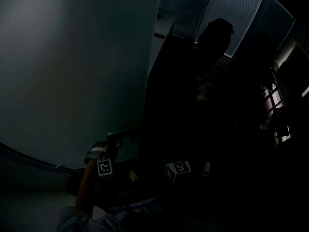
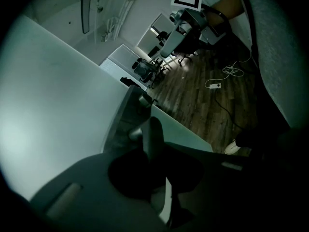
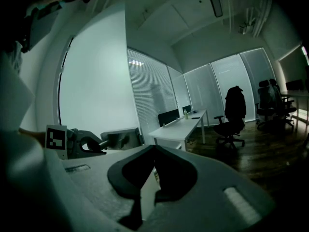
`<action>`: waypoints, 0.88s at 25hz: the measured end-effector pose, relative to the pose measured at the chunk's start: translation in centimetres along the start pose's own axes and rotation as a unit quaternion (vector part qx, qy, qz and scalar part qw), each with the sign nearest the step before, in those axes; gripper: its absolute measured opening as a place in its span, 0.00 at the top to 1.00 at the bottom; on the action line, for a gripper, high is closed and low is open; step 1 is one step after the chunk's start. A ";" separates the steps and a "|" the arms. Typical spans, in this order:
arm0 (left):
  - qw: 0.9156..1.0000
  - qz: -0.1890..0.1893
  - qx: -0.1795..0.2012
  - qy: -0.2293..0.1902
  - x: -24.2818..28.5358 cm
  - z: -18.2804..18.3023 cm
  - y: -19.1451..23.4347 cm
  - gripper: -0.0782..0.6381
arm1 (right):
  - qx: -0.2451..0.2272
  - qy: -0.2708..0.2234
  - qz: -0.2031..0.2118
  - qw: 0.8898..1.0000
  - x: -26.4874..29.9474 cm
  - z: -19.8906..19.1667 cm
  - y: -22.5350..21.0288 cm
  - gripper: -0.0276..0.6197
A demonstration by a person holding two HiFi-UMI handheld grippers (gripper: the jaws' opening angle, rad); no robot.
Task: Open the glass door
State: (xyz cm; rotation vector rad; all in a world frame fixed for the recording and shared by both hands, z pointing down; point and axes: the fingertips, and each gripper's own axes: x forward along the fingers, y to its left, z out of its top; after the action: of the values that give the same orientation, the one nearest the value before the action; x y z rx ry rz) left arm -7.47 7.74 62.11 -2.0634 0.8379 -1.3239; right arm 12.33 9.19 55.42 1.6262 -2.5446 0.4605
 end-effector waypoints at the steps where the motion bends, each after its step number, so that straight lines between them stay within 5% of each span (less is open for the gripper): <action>1: 1.000 -0.001 0.001 0.000 -0.3 0.1 -0.4 0.82 | 0.000 0.001 -0.001 1.000 -0.5 -0.2 0.1 0.95; 22: 0.999 0.007 0.037 -0.023 -4.5 1.8 -4.7 0.83 | -0.002 -0.001 -0.018 1.000 -7.4 -2.6 1.1 0.95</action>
State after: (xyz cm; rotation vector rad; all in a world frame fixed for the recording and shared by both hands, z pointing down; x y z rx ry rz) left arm -6.25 14.36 62.22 -2.0187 0.7707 -1.2748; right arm 14.30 16.88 55.92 1.6678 -2.5123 0.4514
